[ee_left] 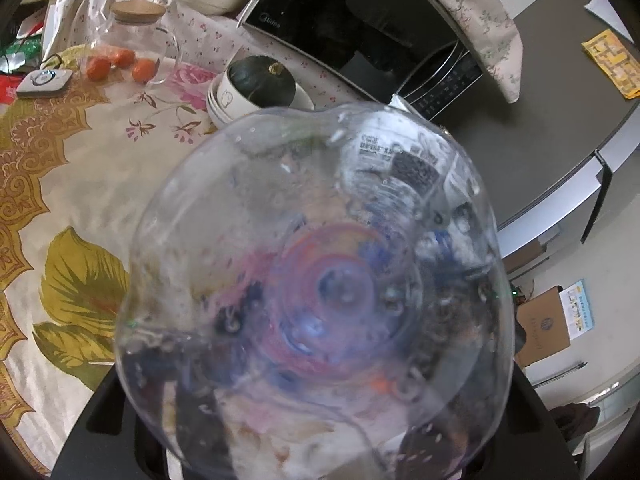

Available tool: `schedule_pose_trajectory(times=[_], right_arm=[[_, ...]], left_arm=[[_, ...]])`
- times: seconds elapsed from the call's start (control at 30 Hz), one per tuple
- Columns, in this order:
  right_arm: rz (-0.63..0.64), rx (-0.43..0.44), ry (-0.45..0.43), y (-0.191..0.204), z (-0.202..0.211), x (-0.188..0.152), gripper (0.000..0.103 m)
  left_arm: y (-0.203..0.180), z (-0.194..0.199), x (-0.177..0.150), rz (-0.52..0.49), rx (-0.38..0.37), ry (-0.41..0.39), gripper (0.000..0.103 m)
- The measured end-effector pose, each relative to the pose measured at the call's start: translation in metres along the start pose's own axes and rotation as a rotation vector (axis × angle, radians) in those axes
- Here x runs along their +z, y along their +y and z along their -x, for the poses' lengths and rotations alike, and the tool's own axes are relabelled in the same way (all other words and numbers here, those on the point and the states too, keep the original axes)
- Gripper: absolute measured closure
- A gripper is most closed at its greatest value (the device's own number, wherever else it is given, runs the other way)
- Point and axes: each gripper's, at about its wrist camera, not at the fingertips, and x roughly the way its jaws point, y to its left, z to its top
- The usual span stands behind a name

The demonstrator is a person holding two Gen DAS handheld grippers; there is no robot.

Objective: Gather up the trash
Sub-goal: 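Raise the blue box with the right gripper while the left gripper holds the bottle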

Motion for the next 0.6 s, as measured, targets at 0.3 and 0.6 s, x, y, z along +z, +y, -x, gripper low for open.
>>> schedule_pose_trajectory(times=[0.3,0.6], right_arm=[[0.158,-0.035,-0.032,0.037,0.037,-0.017,0.081],[0.264,-0.063,-0.028,0.045,0.077,-0.043,0.081]], left_arm=[[-0.002,0.022,0.003,0.003,-0.035,-0.043,0.053],[-0.008,0.038,0.004,-0.003,-0.08,-0.068,0.053]])
